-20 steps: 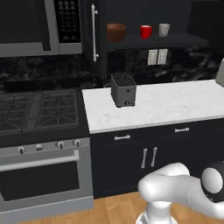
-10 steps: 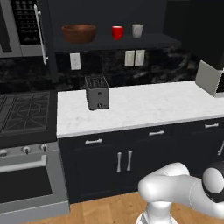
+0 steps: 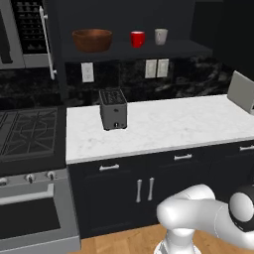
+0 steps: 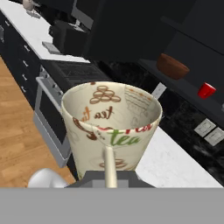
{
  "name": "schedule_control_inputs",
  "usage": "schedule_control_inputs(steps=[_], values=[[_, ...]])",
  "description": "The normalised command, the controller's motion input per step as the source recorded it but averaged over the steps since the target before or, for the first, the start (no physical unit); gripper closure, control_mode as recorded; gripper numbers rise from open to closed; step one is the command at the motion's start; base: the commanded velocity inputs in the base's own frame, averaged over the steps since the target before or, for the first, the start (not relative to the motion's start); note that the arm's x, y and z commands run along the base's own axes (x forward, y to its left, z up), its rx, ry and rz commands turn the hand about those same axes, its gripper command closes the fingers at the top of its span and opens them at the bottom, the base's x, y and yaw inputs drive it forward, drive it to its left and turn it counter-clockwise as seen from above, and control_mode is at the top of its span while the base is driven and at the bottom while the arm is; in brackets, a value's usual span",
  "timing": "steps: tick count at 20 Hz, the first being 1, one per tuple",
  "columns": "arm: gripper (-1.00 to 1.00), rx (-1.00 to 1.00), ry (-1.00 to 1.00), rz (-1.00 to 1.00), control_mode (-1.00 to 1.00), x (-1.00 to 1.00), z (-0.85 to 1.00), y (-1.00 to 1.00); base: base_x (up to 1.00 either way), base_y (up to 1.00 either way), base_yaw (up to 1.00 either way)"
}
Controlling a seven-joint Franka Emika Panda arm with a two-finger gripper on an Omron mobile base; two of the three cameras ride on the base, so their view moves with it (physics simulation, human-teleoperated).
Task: Gather all objects into one cabinet and sort the glasses and bowls to opposite sides.
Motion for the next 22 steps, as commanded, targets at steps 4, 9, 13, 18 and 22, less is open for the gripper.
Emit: schedule_control_inputs(steps=[4, 9, 13, 18, 22], values=[[1.0, 0.0, 0.0, 0.0, 1.0, 0.0, 0.0, 0.0, 1.0, 0.0, 0.05], [1.0, 0.0, 0.0, 0.0, 1.0, 0.0, 0.0, 0.0, 1.0, 0.0, 0.05], [1.0, 0.0, 0.0, 0.0, 1.0, 0.0, 0.0, 0.0, 1.0, 0.0, 0.04], [1.0, 0.0, 0.0, 0.0, 1.0, 0.0, 0.0, 0.0, 1.0, 0.0, 0.04], [1.0, 0.0, 0.0, 0.0, 1.0, 0.0, 0.0, 0.0, 0.85, -0.06, 0.02]])
